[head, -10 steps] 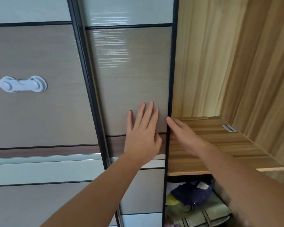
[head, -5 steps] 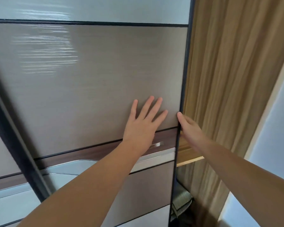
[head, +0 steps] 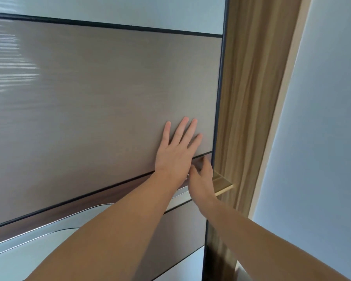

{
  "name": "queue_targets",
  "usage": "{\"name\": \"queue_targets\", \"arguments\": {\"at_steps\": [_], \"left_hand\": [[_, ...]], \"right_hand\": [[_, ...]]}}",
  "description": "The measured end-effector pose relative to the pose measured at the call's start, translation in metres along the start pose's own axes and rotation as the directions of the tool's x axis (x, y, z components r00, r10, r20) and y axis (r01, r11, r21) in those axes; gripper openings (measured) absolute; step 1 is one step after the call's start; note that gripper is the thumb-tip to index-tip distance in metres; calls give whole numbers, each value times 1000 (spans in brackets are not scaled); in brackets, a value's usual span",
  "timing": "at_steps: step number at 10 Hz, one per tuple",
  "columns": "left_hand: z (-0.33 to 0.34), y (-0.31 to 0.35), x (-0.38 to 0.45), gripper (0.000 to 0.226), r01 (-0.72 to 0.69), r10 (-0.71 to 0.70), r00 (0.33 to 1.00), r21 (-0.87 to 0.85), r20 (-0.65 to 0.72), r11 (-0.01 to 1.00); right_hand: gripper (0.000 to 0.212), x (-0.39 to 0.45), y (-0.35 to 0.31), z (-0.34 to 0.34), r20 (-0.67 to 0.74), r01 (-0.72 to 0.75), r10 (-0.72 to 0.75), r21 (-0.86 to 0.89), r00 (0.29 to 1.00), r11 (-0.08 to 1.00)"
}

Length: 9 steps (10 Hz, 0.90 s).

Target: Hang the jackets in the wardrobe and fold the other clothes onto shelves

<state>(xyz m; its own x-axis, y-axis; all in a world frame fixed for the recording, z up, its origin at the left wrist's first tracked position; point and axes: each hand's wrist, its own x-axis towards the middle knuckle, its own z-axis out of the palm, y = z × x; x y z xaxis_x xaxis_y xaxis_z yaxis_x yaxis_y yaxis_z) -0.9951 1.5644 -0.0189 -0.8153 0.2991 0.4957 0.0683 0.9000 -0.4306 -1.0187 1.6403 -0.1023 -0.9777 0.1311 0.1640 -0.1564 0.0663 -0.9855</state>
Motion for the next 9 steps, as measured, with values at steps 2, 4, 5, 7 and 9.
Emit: {"name": "queue_targets", "arguments": {"at_steps": [2, 4, 5, 7, 9], "left_hand": [[1, 21, 30, 81, -95, 93, 995, 65, 26, 993], [3, 33, 49, 89, -148, 142, 988, 102, 66, 984], [2, 37, 53, 88, -154, 148, 987, 102, 64, 983], [0, 35, 52, 81, -188, 185, 980, 37, 72, 981], [-5, 14, 1, 64, -175, 183, 983, -211, 20, 962]], "right_hand": [[54, 33, 5, -35, -3, -19, 19, 11, 1000, 1000], [47, 54, 15, -57, -15, 11, -12, -53, 1000, 999], [55, 60, 20, -57, -15, 18, -20, -80, 1000, 997], [62, 61, 22, -64, 31, -2, 7, -161, 999, 987], [62, 22, -3, -104, 135, 180, -121, -660, 983, 729]]}}
